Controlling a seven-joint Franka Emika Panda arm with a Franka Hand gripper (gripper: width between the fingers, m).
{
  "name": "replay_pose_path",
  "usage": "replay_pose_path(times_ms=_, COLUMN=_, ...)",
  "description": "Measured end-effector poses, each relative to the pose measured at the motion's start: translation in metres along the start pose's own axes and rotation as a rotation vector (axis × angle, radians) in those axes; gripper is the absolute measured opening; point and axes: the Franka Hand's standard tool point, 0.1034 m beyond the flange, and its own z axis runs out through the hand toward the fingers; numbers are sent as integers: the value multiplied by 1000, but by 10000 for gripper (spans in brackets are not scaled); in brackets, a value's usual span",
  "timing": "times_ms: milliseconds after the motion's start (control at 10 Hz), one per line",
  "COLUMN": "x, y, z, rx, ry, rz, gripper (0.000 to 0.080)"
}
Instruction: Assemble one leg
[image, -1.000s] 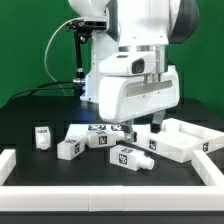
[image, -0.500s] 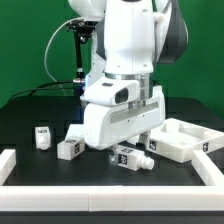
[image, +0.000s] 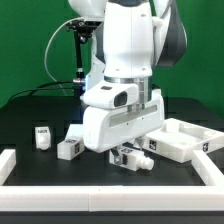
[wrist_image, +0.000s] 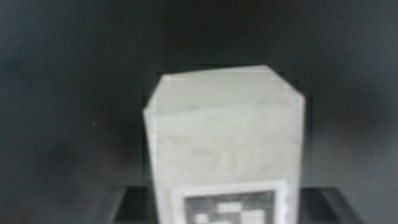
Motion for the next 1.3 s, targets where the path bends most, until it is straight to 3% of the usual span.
replay_pose_path(times_ms=100, x=-5, y=5, z=-1, rx=6, ry=-11, rz=-36, gripper=281)
replay_pose_path(times_ms=300, x=-26, y=50, z=-15, rx=11, ry=-40, rz=-61, gripper=281)
replay_pose_path(times_ms=400, x=-31, y=65, z=-19, rx=1, ry=-38, rz=-88, gripper=281)
replay_pose_path(times_ms=600, x=-55, y=87, z=-9, rx=-15, ry=-37, rz=-139, gripper=281)
replay_pose_path(times_ms=800, x=-72, y=98, z=-3, rx=-7, ry=-42, rz=-143, gripper=281)
replay_pose_path(times_ms=1200, x=-73, y=100, z=-3, rx=-7, ry=-42, rz=-141, gripper=281)
replay_pose_path(times_ms=1300, x=-73, y=100, z=-3, rx=-6, ry=-42, rz=-141, gripper=472)
